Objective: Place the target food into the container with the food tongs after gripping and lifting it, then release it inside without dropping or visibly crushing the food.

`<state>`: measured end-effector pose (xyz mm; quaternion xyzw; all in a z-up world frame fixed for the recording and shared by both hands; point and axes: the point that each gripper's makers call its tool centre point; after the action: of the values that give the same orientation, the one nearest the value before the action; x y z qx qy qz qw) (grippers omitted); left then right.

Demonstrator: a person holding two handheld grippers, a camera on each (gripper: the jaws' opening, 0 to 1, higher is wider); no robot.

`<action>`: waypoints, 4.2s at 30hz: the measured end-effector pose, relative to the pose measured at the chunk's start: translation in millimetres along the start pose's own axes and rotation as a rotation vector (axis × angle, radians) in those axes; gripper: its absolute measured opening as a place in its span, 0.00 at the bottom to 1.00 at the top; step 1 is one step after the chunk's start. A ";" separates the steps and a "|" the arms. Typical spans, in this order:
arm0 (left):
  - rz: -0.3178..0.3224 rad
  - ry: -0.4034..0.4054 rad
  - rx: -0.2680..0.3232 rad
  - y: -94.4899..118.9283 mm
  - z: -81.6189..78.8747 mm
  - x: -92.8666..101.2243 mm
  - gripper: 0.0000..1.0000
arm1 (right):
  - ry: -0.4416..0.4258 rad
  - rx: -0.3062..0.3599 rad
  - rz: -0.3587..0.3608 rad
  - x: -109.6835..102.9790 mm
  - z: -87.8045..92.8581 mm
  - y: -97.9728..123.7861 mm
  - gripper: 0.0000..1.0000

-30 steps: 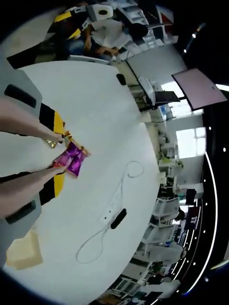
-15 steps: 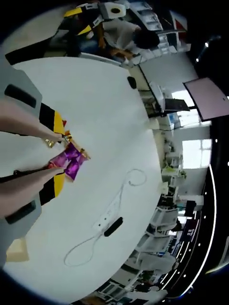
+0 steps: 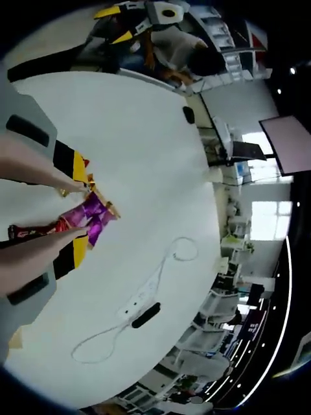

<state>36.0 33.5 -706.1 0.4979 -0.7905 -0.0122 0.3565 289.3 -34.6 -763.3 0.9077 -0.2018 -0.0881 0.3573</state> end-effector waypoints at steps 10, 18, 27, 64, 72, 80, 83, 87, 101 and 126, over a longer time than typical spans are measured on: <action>0.011 -0.020 0.002 -11.4 -16.0 -3.5 0.40 | 0.044 -0.046 -0.021 -4.3 10.4 -13.1 0.28; 0.021 -0.005 -0.016 -16.0 -10.7 -3.1 0.40 | 0.083 -0.061 -0.035 -7.3 13.4 -18.9 0.28; 0.024 0.005 -0.028 -19.8 -8.8 -3.6 0.40 | 0.131 -0.077 -0.024 -6.3 15.2 -29.6 0.28; -0.034 0.074 0.002 -13.1 -16.2 -38.9 0.40 | 0.342 -0.210 -0.056 -5.8 32.6 -74.6 0.26; -0.030 0.079 -0.007 -14.0 -12.8 -38.4 0.40 | 0.331 -0.217 -0.066 -6.0 33.4 -79.0 0.26; -0.028 0.082 -0.003 -14.4 -16.2 -37.5 0.40 | 0.326 -0.223 -0.079 -8.5 35.2 -78.8 0.24; -0.028 0.082 -0.003 -14.3 -16.1 -37.7 0.40 | 0.312 -0.227 -0.082 -8.6 38.6 -79.4 0.23; -0.025 0.084 -0.007 -14.8 -13.7 -36.2 0.40 | 0.293 -0.230 -0.084 -8.9 42.3 -78.5 0.21; -0.012 0.073 -0.007 -17.5 -14.9 -31.3 0.40 | 0.217 -0.180 -0.049 -0.8 30.8 -66.7 0.19; 0.026 0.015 0.018 -12.2 -20.7 -11.5 0.40 | 0.128 -0.050 -0.003 -7.7 -8.6 -13.8 0.19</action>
<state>60.3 43.5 -701.6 0.4908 -0.7942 0.0033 0.3582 289.2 -16.9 -766.3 0.9025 -0.1748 -0.0356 0.3919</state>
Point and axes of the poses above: the point that each gripper's makers call its tool centre point, and the gripper's own axes: y roughly backward along the fingers, x roughly to its right, z roughly out of its underside, and after that the axes turned 2 degrees about -z, right-handed
